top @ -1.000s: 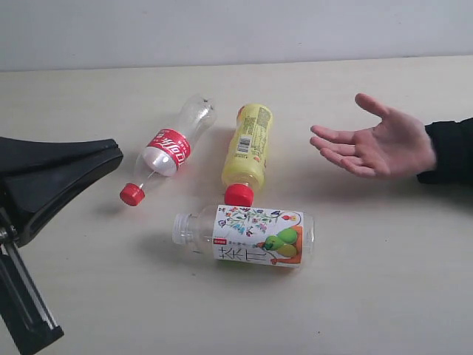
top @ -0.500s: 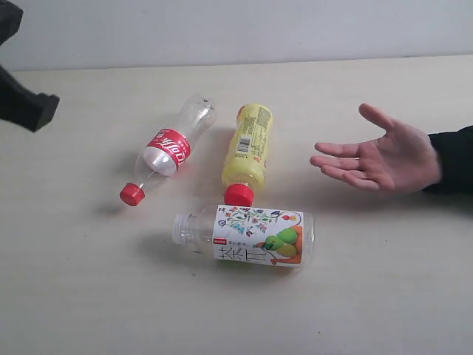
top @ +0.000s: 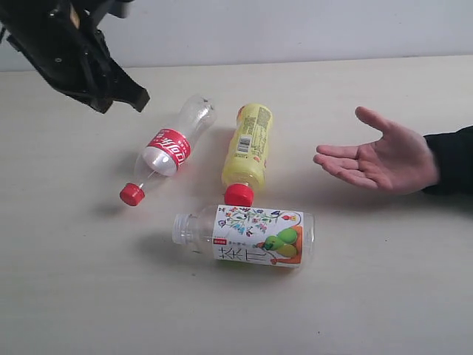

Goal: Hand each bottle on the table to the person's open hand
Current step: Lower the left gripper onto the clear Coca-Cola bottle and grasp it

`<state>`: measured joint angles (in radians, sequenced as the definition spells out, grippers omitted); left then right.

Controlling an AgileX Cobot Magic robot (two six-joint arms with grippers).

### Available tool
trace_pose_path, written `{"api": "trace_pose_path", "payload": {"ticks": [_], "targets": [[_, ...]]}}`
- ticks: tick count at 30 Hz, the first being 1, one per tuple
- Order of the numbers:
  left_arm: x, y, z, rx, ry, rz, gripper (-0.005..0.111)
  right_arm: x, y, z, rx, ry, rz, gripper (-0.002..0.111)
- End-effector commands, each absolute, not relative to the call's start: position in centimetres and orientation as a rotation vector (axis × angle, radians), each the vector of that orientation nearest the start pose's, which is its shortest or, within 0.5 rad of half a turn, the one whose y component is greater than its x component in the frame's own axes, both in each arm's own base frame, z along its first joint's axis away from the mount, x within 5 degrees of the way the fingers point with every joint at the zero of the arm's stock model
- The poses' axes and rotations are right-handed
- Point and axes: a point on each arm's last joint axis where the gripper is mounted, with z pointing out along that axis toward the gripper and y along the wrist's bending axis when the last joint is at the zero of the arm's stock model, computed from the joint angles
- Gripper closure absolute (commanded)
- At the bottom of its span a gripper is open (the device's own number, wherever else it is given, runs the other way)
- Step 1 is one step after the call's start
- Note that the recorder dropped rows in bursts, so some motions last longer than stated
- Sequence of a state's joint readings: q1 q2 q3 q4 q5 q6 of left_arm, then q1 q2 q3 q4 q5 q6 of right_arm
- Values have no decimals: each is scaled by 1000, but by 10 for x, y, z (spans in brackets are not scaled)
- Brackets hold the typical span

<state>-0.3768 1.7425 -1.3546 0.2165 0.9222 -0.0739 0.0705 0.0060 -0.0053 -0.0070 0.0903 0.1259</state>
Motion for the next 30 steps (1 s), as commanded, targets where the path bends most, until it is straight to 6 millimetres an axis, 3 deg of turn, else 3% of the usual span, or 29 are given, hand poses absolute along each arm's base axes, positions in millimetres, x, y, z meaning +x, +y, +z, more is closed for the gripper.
{"api": "trace_pose_path", "payload": {"ticks": [1, 5, 11, 13, 30], "targets": [[376, -131, 237, 540, 2763, 122, 107, 56, 4, 205, 43, 1572, 144, 108], [395, -143, 233, 555, 2753, 59, 100, 56, 4, 205, 43, 1572, 144, 108], [403, -158, 220, 628, 2723, -108, 53, 56, 4, 205, 43, 1572, 144, 108], [406, -159, 215, 625, 2715, -109, 45, 56, 4, 205, 43, 1572, 144, 108], [416, -161, 201, 623, 2670, -94, 42, 56, 4, 205, 43, 1572, 144, 108]]}}
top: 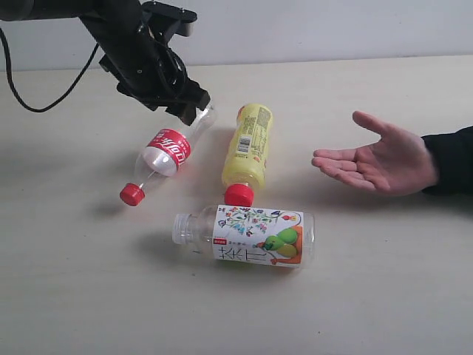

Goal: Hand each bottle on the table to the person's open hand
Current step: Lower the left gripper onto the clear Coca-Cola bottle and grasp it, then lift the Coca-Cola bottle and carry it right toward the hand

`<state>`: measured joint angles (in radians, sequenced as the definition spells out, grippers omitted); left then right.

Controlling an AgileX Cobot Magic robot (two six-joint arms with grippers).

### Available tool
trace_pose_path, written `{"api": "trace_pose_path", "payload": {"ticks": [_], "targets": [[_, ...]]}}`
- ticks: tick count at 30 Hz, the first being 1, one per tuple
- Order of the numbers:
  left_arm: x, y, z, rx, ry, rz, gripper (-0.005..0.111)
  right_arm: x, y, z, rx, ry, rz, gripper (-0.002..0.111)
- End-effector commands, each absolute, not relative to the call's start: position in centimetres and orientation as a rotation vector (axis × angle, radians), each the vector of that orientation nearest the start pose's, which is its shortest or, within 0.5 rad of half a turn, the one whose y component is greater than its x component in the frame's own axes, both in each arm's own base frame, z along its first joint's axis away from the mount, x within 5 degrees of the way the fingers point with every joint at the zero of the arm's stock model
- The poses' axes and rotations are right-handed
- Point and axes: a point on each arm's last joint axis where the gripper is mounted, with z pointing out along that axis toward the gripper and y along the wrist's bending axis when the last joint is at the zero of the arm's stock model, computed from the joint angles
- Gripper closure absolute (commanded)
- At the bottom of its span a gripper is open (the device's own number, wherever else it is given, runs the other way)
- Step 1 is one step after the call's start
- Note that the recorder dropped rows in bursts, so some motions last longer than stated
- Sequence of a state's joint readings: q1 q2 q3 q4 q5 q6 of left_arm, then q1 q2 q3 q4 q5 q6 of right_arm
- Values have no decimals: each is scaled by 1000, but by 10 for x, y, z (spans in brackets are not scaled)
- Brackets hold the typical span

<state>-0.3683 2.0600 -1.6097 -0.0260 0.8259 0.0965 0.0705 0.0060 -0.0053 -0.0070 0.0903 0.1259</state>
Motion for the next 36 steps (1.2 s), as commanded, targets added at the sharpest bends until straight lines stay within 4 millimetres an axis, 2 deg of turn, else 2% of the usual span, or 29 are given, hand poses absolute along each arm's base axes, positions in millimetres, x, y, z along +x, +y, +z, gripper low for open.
{"api": "trace_pose_path", "payload": {"ticks": [1, 8, 17, 28, 31, 33, 36], "targets": [[417, -161, 199, 628, 2672, -87, 42, 56, 4, 205, 43, 1572, 144, 108], [428, -164, 180, 632, 2691, -71, 32, 56, 4, 205, 43, 1572, 144, 108], [441, -169, 161, 631, 2687, -72, 32, 56, 4, 205, 43, 1572, 144, 108], [443, -167, 126, 685, 2752, -15, 33, 56, 4, 205, 43, 1572, 144, 108], [443, -167, 122, 695, 2758, -3, 33, 56, 4, 205, 43, 1572, 144, 108], [443, -167, 122, 695, 2758, -3, 38, 56, 4, 205, 43, 1572, 144, 108], [443, -166, 126, 693, 2752, -4, 59, 56, 4, 205, 43, 1572, 144, 108]]}}
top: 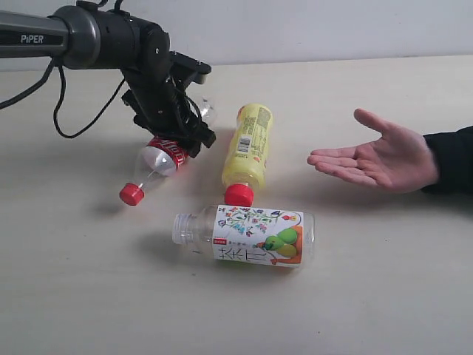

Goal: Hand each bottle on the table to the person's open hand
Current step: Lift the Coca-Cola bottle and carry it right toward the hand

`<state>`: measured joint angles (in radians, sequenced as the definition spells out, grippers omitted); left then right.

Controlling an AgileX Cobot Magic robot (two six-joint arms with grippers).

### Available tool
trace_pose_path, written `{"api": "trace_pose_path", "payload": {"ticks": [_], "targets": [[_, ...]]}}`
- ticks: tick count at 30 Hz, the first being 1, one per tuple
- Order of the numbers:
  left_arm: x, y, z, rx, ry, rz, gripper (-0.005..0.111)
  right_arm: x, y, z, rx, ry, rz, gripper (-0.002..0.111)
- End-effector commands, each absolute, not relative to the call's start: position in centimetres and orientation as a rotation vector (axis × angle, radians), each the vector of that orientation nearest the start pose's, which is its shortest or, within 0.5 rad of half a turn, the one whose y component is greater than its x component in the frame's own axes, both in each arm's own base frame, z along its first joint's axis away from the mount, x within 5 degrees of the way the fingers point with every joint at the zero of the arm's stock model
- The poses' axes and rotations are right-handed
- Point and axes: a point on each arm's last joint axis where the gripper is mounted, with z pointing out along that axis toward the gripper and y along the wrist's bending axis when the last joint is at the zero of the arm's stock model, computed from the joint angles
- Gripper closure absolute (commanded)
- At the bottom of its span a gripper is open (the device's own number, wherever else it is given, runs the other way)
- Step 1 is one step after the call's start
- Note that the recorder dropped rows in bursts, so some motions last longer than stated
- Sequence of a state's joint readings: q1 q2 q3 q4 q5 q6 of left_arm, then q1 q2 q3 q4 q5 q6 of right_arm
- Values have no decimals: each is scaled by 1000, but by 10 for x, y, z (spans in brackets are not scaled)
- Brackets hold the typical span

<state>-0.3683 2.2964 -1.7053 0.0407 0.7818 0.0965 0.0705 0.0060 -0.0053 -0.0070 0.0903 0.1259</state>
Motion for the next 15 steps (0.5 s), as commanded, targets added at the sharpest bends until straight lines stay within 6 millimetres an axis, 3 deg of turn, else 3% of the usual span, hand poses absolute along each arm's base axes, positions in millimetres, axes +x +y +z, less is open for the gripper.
{"api": "trace_pose_path", "payload": {"ticks": [1, 4, 9, 11, 15], "targets": [[442, -166, 128, 691, 2756, -4, 70, 56, 4, 205, 43, 1572, 144, 108], [443, -161, 140, 695, 2739, 43, 104, 56, 4, 205, 43, 1572, 144, 108], [439, -146, 185, 431, 2801, 49, 107, 56, 4, 205, 43, 1572, 144, 108], [433, -144, 208, 412, 2802, 48, 107, 56, 4, 205, 43, 1572, 144, 108], [410, -161, 250, 457, 2759, 2, 107, 56, 4, 205, 43, 1572, 144, 108]]}}
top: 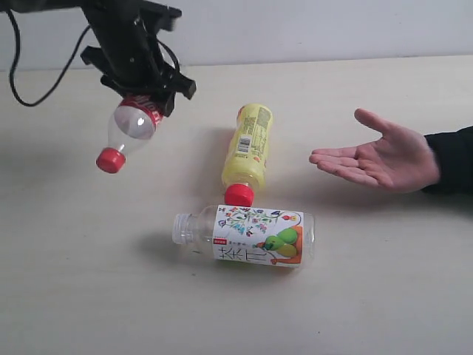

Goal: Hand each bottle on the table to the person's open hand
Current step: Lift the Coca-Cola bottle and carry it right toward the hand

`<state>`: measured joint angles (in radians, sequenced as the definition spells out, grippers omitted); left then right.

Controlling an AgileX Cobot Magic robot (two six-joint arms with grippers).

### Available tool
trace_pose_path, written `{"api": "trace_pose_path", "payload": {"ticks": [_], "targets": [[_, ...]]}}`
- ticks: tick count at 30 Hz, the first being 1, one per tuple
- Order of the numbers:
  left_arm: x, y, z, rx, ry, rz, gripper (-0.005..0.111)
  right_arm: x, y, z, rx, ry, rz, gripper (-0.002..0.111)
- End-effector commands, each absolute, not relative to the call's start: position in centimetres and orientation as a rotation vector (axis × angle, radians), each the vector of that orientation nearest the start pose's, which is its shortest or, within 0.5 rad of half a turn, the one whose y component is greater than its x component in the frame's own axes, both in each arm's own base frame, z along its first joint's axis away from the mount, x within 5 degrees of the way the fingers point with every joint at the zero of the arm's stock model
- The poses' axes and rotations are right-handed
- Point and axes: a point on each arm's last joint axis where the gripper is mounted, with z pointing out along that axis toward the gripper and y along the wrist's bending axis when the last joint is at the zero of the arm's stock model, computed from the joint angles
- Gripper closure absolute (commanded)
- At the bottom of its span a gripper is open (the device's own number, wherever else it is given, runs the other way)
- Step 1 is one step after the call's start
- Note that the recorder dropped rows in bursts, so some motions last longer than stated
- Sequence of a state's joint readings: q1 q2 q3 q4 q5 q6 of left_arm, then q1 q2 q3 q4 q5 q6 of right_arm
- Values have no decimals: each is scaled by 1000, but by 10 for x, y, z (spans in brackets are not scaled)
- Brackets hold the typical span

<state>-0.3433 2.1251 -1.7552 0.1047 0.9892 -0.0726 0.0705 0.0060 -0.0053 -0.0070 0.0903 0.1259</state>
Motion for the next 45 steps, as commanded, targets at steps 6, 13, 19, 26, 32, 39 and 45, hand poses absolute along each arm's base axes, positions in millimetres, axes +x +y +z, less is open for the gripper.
{"api": "trace_pose_path", "payload": {"ticks": [6, 13, 19, 26, 32, 39, 45], "targets": [[370, -208, 295, 641, 2623, -48, 107, 56, 4, 205, 43, 1572, 144, 108], [325, -263, 302, 966, 2526, -7, 107, 56, 4, 205, 43, 1572, 144, 108], [293, -298, 305, 1230, 2375, 79, 107, 56, 4, 205, 43, 1572, 144, 108], [259, -338, 308, 2020, 1634, 385, 107, 56, 4, 205, 43, 1572, 144, 108], [265, -366, 283, 2332, 1037, 527, 107, 56, 4, 205, 43, 1572, 144, 108], [280, -392, 217, 2611, 443, 672, 107, 56, 4, 205, 43, 1572, 144, 108], [284, -399, 207, 2600, 348, 605, 107, 56, 4, 205, 43, 1572, 144, 108]]}}
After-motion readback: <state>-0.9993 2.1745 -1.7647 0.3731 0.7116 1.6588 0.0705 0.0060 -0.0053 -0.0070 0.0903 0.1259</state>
